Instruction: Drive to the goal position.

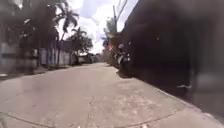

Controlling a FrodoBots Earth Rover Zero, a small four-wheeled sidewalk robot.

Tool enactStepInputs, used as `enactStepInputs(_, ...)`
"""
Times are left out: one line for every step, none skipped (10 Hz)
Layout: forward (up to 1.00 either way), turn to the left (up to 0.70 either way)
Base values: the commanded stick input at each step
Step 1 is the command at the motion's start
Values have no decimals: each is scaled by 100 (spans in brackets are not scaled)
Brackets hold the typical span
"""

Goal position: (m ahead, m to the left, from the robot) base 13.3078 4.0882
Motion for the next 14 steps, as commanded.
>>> enactStepInputs(85, 0)
enactStepInputs(85, 3)
enactStepInputs(85, 12)
enactStepInputs(85, 22)
enactStepInputs(85, 13)
enactStepInputs(85, 0)
enactStepInputs(85, 0)
enactStepInputs(85, 0)
enactStepInputs(85, 0)
enactStepInputs(85, 0)
enactStepInputs(85, 0)
enactStepInputs(85, 2)
enactStepInputs(85, 6)
enactStepInputs(85, 8)
